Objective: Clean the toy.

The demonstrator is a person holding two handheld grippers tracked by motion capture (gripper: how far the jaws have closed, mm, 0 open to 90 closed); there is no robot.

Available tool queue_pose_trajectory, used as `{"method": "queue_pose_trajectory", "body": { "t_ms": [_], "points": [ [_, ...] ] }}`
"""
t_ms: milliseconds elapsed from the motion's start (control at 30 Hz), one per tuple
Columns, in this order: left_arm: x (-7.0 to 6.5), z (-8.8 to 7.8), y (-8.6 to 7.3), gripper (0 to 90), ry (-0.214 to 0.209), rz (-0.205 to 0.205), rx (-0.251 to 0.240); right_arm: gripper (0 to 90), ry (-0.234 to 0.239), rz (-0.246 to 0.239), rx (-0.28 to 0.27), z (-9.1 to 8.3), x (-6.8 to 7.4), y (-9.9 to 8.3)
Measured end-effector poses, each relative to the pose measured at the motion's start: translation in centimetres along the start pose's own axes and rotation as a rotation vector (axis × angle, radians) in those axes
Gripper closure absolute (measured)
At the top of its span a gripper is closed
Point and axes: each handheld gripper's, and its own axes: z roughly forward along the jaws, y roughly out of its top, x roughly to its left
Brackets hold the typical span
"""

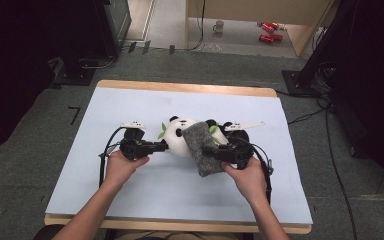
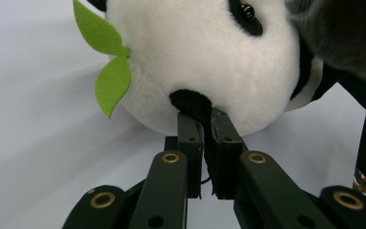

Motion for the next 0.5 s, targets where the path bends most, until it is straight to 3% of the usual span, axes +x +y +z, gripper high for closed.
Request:
{"method": "queue_pose_trajectory", "body": {
  "t_ms": [100, 300, 500],
  "points": [
    [-0.1, -0.2, 0.0, 86.1, -0.01, 0.003, 0.007, 78.5, -0.038, -0.017, 0.044, 0.8, -0.1, -0.4],
    [-1.3, 0.0, -0.5, 86.1, -0.042, 0.036, 0.01, 78.6, -0.204, -0.109, 0.054, 0.5, -0.5, -0.1],
    [-2.8, 0.5, -1.2, 85.4, -0.023, 0.088, 0.016, 78.5, -0.247, -0.113, 0.01, 0.3, -1.6, 0.5]
  ]
}}
